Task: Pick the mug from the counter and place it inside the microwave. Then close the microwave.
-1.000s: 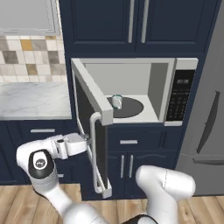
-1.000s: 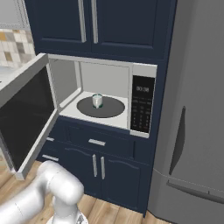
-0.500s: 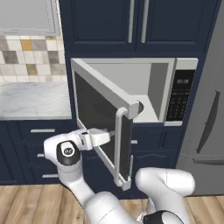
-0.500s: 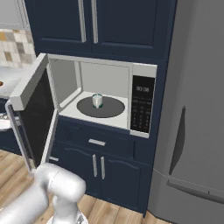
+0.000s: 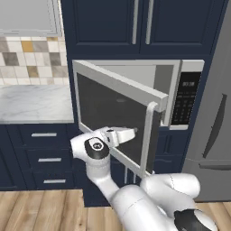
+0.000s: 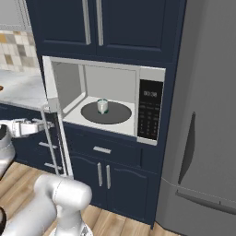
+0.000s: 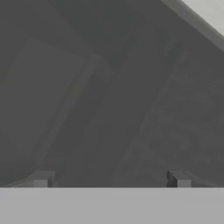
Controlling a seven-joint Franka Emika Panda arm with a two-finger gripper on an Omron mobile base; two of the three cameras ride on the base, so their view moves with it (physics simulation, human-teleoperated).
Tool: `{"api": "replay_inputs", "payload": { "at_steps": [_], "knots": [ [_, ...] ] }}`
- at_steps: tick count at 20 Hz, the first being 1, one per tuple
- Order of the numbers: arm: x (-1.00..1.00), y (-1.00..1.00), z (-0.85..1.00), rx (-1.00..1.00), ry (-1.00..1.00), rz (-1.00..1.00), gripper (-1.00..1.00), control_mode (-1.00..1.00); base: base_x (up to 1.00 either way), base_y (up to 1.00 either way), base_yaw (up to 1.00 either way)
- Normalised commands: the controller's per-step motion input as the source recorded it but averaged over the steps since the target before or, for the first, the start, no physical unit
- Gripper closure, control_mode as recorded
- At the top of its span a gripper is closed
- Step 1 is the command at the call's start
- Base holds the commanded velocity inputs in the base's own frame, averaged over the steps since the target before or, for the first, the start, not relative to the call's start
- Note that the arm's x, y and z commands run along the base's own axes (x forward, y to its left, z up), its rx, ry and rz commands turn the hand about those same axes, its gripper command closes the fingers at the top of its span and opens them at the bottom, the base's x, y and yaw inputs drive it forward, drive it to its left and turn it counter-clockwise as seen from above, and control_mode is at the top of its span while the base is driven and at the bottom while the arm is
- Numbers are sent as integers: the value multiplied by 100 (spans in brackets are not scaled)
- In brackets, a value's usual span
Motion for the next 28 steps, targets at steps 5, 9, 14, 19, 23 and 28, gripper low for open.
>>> {"api": "replay_inputs", "payload": {
  "at_steps": [5,9,14,19,23,28],
  "knots": [
    [24,-73,28,3,0,6,-100,-100,0,0,0],
    [20,-59,24,8,0,7,-100,-100,0,0,0],
    [26,-58,13,12,0,10,-100,-100,0,0,0],
    [42,-50,21,13,0,12,-100,-100,0,0,0],
    [44,-30,24,13,0,15,-100,-100,0,0,0],
    [46,-21,18,13,0,17,-100,-100,0,0,0]
  ]
}}
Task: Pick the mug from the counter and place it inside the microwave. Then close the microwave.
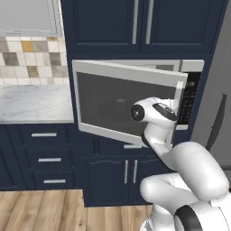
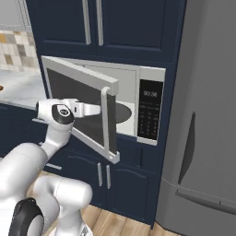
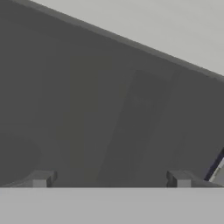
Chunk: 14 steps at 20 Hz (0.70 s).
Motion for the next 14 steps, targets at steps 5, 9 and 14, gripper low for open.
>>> {"api": "replay_inputs", "payload": {
  "at_steps": [5,9,14],
  "knots": [
    [35,-6,6,11,0,19,-100,-100,0,0,0],
    [31,-1,2,8,0,19,-100,-100,0,0,0],
    [25,-1,14,7,0,19,-100,-100,0,0,0]
  ]
}}
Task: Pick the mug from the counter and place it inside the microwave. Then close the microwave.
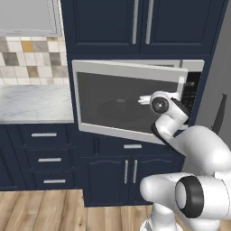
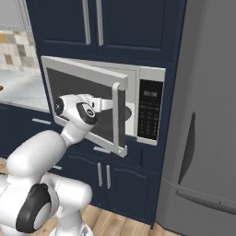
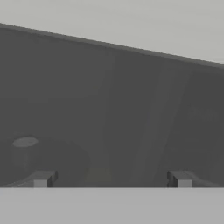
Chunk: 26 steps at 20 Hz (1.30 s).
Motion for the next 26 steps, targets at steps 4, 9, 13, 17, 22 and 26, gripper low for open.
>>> {"api": "replay_inputs", "payload": {
  "at_steps": [4,9,13,17,22,26],
  "knots": [
    [26,-2,21,6,0,18,-100,-100,0,0,0],
    [20,-2,32,5,0,17,-100,-100,0,0,0],
    [23,0,41,5,2,15,-100,-100,0,0,0],
    [31,-2,47,4,7,12,-100,-100,0,0,0],
    [31,-17,35,1,11,6,-100,-100,0,0,0],
    [38,-29,24,0,18,0,-100,-100,0,0,0]
  ]
}}
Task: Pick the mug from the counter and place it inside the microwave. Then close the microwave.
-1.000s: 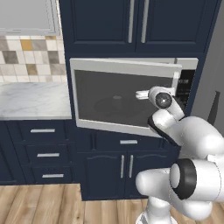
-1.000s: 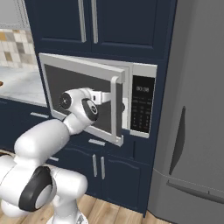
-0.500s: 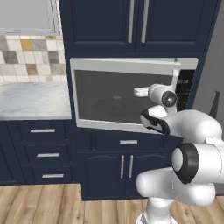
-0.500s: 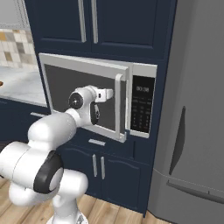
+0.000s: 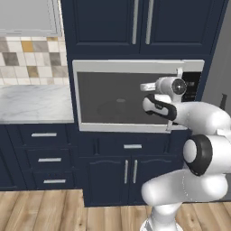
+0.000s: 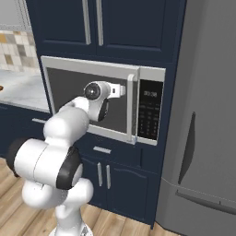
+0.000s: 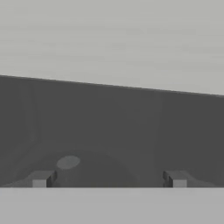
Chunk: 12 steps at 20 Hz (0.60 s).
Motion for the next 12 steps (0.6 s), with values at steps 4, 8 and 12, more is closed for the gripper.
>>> {"api": "replay_inputs", "payload": {
  "at_steps": [4,8,12],
  "knots": [
    [40,-26,6,0,13,-2,-100,-100,0,0,0],
    [31,-13,0,0,1,-9,-100,-100,0,0,0],
    [16,0,0,0,-2,-4,-100,-100,0,0,0]
  ]
}}
